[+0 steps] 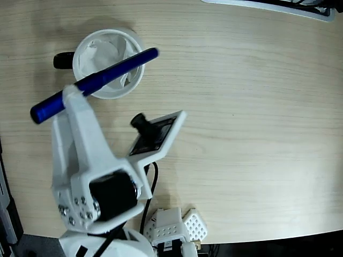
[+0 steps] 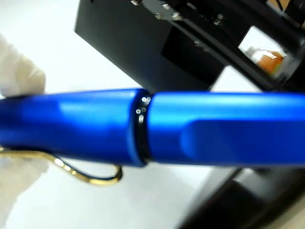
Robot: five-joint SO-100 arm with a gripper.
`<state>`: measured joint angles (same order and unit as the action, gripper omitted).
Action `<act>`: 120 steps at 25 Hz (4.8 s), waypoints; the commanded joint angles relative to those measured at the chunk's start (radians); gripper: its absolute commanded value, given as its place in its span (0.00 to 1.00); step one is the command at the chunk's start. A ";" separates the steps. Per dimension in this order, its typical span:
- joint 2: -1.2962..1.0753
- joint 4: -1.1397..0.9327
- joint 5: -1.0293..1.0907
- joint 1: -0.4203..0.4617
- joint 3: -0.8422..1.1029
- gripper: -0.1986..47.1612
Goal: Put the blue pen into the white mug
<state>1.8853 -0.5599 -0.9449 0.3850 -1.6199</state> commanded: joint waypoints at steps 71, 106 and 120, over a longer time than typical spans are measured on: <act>1.327 -0.558 1.313 -0.370 -1.310 0.00; 1.485 -0.687 0.982 -0.423 -1.361 0.00; 1.485 -0.687 0.982 -0.423 -1.361 0.00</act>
<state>3.3027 -1.2103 0.0460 -0.0261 -2.9667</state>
